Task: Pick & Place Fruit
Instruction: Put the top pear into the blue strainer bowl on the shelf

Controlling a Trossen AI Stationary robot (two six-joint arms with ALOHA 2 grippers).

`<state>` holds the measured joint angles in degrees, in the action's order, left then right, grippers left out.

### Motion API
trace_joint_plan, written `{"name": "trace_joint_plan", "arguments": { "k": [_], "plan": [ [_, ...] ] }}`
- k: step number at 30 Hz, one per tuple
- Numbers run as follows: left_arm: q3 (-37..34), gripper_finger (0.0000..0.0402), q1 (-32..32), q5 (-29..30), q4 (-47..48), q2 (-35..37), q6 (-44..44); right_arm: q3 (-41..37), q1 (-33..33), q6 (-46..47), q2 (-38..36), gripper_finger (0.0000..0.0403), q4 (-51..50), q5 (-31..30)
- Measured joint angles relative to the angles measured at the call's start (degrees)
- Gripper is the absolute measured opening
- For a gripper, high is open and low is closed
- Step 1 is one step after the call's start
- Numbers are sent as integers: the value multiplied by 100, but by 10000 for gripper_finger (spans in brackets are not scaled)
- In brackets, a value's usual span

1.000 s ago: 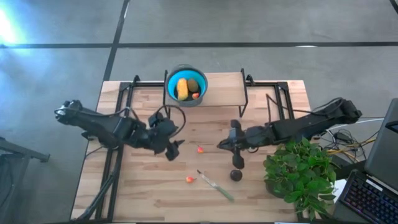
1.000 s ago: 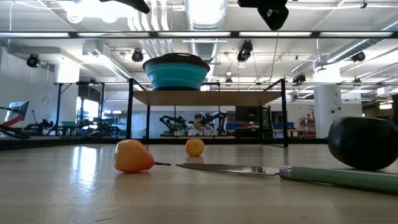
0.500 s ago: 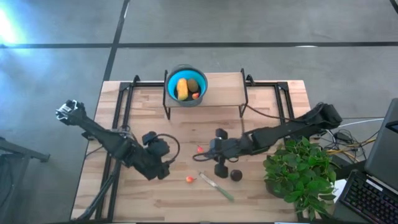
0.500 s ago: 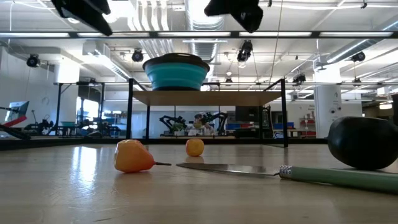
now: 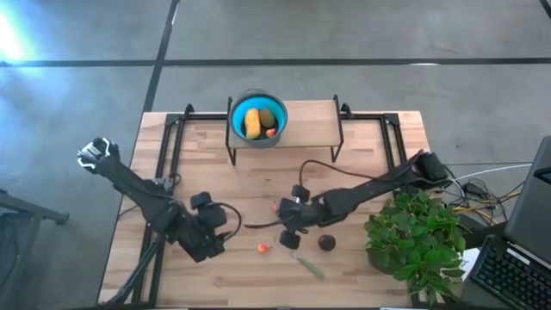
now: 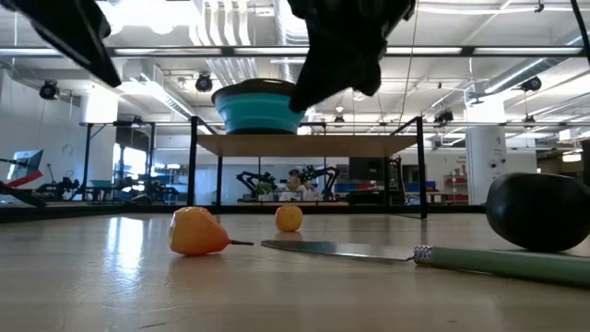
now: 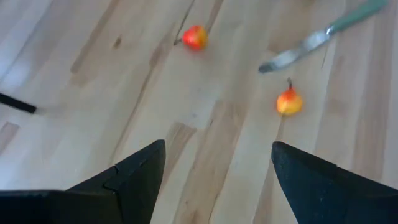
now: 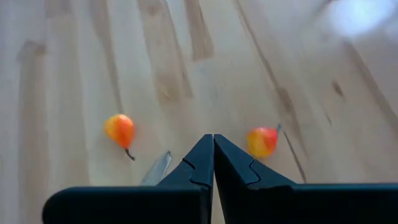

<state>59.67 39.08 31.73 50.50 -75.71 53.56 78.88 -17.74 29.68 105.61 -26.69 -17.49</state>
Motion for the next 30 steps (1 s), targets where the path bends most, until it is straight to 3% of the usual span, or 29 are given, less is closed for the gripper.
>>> {"name": "trace_joint_plan", "arguments": {
  "k": [11, 18, 30],
  "plan": [
    [-846, 298, 103, -372, -589, 158, 51, -145, 231, 1375, 238, 8, -140, -67],
    [-1336, 298, 104, -374, -1045, 314, 133, -203, 371, 1645, 239, 16, -143, -67],
    [-1492, 298, 102, -369, -1063, 401, 314, -419, 622, 1797, 239, 136, 68, -3]
  ]
}}
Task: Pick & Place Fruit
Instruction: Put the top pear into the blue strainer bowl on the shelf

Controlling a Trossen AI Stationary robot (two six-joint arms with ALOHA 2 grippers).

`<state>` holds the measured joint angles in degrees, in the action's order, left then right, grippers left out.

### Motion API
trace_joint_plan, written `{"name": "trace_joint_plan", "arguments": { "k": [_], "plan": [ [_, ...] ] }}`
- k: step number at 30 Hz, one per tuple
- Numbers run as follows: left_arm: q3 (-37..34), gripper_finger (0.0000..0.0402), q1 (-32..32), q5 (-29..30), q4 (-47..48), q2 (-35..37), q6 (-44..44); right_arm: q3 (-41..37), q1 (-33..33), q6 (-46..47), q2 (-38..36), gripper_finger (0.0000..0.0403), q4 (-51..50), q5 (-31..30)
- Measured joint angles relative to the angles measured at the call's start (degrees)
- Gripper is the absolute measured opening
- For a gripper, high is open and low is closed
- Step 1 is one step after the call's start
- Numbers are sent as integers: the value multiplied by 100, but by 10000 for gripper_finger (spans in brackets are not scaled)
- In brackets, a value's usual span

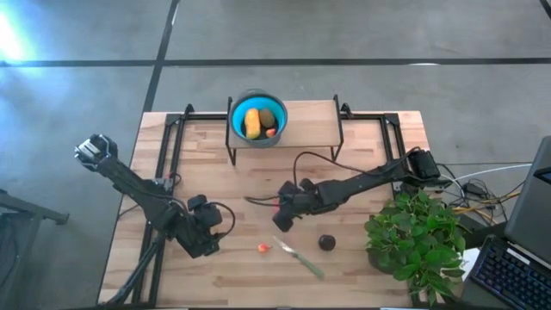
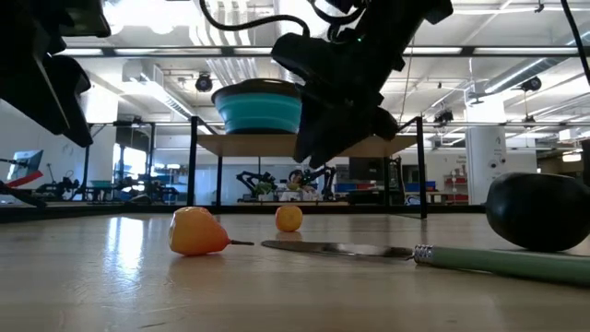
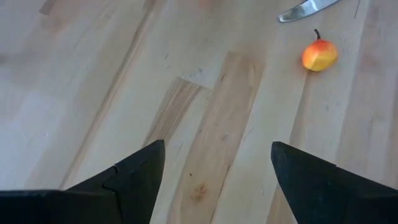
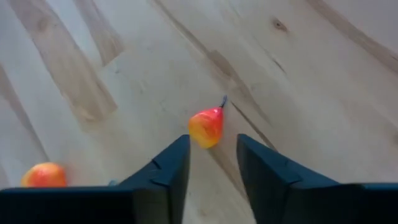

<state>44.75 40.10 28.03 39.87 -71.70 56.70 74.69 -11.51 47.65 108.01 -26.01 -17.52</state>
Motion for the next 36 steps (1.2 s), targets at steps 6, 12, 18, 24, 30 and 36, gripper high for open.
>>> {"name": "trace_joint_plan", "arguments": {
  "k": [6, 12, 18, 24, 30, 36],
  "plan": [
    [0, 298, 0, 2, 1, 0, 3, -2, -6, -1387, 0, 197, 381, 17],
    [0, 298, -2, 9, 2, 0, 6, -98, -5, -2564, 182, 231, 804, 2],
    [-4, 298, -4, 11, 24, 7, 49, -64, -20, -2813, 718, 252, 1096, 49],
    [-7, 298, -7, 12, 60, 7, 106, 60, -23, -2809, 970, 265, 939, 105],
    [-7, 298, -7, 11, 66, 7, 154, 58, 19, -2530, 1014, 262, 836, 103],
    [-7, 298, -20, 13, 82, 7, 156, 32, 53, -2460, 1062, 232, 763, 96]
  ]
}}
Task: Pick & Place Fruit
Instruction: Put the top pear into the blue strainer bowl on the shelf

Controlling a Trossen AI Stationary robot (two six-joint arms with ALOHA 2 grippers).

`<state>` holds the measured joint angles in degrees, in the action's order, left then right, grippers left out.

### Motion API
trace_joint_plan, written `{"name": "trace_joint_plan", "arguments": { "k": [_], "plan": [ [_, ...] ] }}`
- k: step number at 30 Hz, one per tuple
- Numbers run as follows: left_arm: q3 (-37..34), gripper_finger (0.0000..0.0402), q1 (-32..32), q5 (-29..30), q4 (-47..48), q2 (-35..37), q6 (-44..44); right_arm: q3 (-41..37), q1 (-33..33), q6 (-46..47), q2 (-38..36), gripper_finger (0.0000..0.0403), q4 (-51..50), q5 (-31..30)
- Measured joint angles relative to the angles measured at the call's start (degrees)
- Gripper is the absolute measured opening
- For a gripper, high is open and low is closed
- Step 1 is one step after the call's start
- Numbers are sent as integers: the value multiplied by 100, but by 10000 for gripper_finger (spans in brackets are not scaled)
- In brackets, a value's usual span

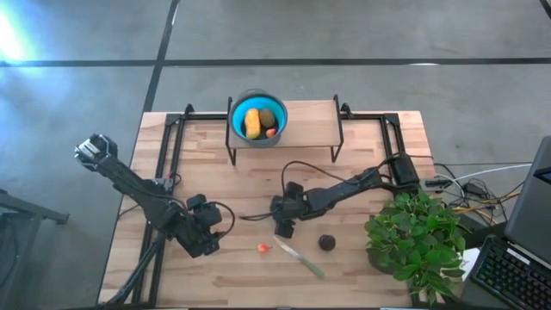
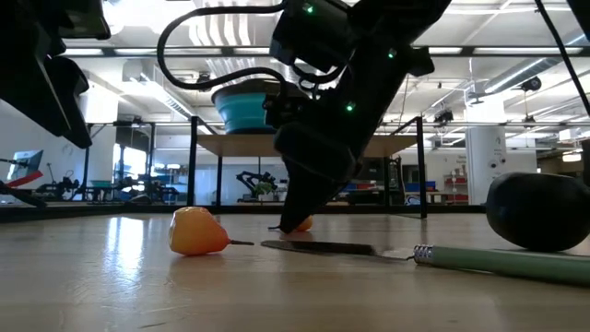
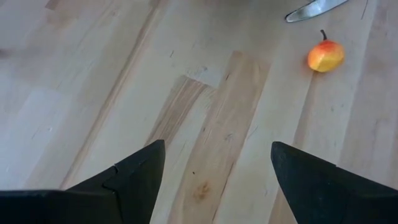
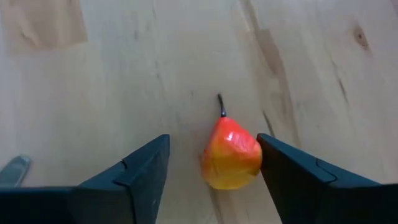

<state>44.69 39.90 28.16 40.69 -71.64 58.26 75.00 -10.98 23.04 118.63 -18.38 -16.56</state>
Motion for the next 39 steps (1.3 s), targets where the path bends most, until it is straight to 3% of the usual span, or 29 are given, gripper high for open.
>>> {"name": "trace_joint_plan", "arguments": {
  "k": [19, 26, 39],
  "plan": [
    [0, 298, -7, 42, 11, 0, -11, 0, 59, -7, -71, 93, -26, 251],
    [0, 298, -7, 42, 13, 0, -13, 57, 35, -53, -537, 92, -68, 510],
    [0, 298, -8, 42, 11, 0, -29, 59, 227, -417, -1922, 90, 355, 459]
  ]
}}
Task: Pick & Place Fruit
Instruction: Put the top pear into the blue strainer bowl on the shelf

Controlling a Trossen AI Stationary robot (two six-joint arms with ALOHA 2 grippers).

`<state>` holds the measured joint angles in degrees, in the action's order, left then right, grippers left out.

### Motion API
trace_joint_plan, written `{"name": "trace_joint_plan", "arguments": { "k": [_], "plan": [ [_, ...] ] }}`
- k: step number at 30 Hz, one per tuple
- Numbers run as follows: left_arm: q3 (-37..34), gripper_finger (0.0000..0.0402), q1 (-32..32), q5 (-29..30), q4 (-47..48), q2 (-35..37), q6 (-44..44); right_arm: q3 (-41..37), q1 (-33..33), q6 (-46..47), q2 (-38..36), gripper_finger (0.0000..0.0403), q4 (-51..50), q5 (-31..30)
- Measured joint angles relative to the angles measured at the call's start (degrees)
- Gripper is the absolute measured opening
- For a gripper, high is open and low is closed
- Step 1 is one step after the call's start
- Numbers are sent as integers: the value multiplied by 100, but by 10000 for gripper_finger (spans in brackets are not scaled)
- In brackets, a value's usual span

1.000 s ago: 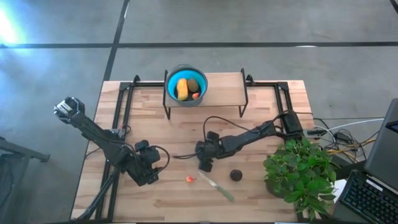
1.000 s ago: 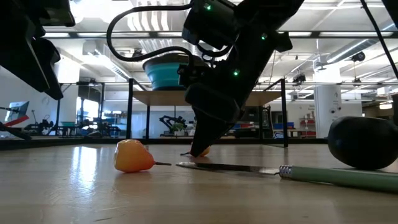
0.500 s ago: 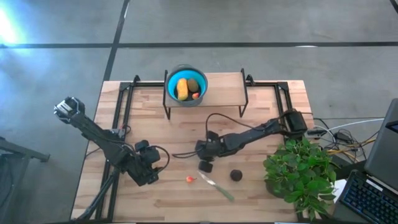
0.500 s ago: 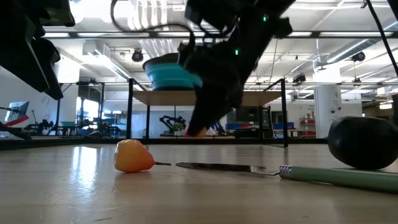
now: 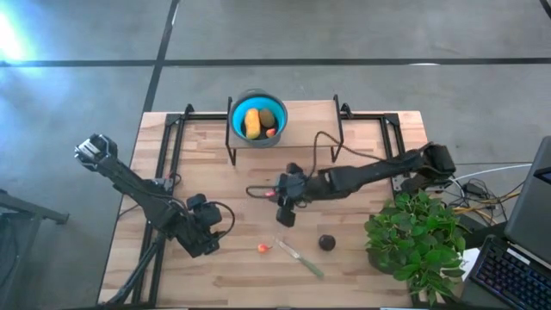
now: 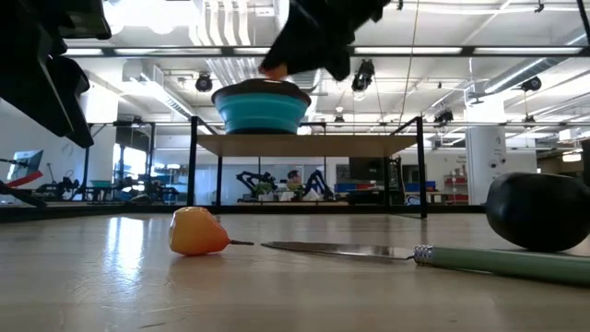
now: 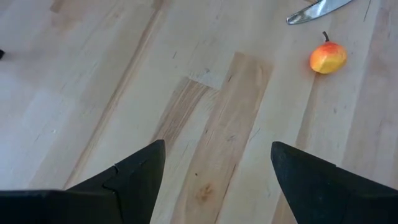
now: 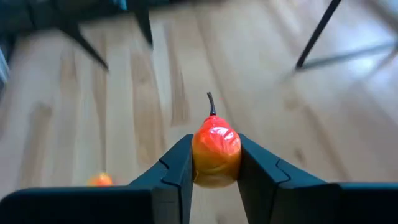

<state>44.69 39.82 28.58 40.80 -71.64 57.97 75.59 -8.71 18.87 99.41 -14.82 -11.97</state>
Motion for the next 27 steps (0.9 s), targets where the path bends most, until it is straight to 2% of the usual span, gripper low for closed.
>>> {"name": "trace_joint_plan", "arguments": {
  "k": [14, 27],
  "plan": [
    [0, 298, -11, 0, 32, 0, -39, 17, 749, -6, -419, 88, 1327, -17],
    [0, 298, -212, 4, 33, 0, -87, 430, 1643, -297, -410, 88, 1391, -17]
  ]
}}
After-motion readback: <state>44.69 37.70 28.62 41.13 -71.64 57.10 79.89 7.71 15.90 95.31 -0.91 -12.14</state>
